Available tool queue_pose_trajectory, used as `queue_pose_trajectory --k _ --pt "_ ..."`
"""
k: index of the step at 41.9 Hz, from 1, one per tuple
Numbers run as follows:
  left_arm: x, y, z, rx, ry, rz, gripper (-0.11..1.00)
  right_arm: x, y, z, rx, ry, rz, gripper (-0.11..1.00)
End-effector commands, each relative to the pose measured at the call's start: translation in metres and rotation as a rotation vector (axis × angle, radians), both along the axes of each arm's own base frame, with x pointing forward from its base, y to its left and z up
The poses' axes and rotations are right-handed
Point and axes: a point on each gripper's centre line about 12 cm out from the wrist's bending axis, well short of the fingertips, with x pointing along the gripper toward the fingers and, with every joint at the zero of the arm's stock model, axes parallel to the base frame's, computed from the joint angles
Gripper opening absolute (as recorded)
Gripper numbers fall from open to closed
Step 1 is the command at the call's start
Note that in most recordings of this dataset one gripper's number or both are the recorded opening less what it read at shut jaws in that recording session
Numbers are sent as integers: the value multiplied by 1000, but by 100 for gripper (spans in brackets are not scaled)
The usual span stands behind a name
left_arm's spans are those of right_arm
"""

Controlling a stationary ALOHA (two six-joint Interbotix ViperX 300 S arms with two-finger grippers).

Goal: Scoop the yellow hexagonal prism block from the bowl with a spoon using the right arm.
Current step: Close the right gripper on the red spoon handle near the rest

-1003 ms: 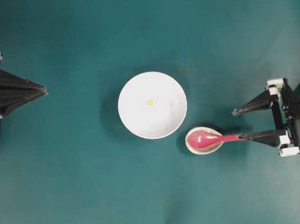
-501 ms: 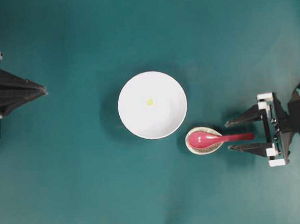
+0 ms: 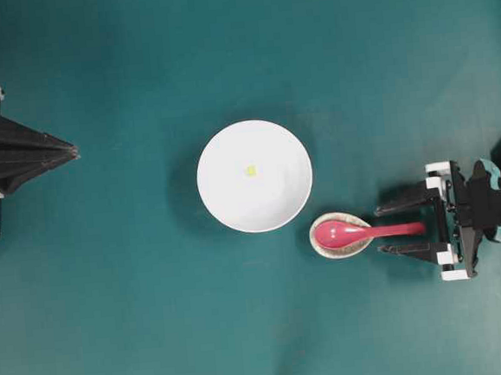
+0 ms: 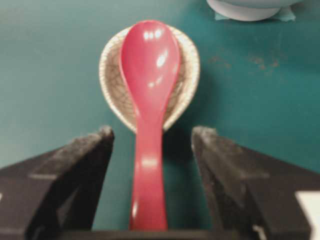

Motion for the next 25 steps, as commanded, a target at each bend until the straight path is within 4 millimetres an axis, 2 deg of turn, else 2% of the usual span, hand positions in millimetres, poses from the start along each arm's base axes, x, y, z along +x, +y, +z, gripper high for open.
queue_pose_trajectory --k 1,19,25 --pt "3 0 11 3 -26 -1 6 0 1 2 4 -8 -2 65" --pt "3 0 11 1 -26 -1 6 1 1 1 6 -5 -7 64" --pt "3 0 10 1 -25 -2 6 1 1 1 5 -4 -7 60"
